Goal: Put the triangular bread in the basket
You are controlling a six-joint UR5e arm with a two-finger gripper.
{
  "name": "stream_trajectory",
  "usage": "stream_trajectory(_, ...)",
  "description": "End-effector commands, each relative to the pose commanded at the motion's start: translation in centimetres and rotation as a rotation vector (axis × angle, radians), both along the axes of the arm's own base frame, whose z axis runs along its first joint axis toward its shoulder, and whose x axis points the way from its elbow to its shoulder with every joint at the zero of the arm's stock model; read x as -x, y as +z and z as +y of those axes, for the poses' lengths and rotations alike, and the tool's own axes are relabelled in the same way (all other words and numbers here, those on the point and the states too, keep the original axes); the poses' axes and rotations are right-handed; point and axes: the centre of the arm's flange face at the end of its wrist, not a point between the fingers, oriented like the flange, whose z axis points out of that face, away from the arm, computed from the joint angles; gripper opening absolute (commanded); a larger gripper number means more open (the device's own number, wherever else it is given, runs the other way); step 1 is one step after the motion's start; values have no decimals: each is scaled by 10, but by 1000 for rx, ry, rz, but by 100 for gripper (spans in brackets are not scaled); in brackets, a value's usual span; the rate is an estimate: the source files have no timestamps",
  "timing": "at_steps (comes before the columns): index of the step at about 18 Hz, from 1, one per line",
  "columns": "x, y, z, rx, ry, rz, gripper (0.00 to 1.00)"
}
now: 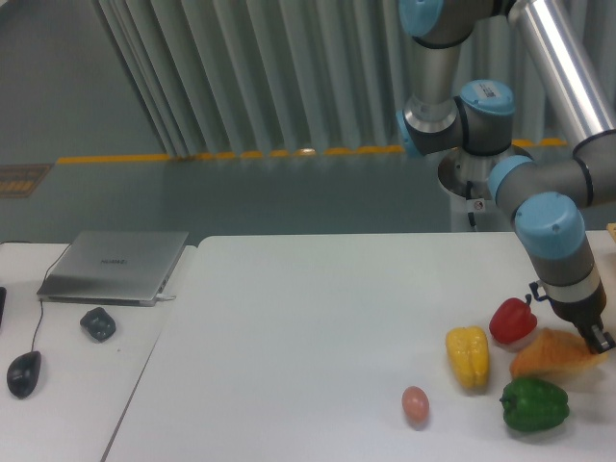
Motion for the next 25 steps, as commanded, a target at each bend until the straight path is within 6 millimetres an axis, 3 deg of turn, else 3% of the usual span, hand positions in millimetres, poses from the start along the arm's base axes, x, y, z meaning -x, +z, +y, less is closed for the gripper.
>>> stream_trajectory(5, -6, 37, -14, -13, -21, 4, 0)
stream_trajectory(9, 13, 52, -36, -9, -39, 4, 0)
stream_trajectory(13, 50, 65, -78, -43, -32, -17, 0)
stream_trajectory(19, 116, 77, -169, -67, -102, -63, 0)
stream_trajectory(25, 153, 73, -230, -130, -136, -98, 0)
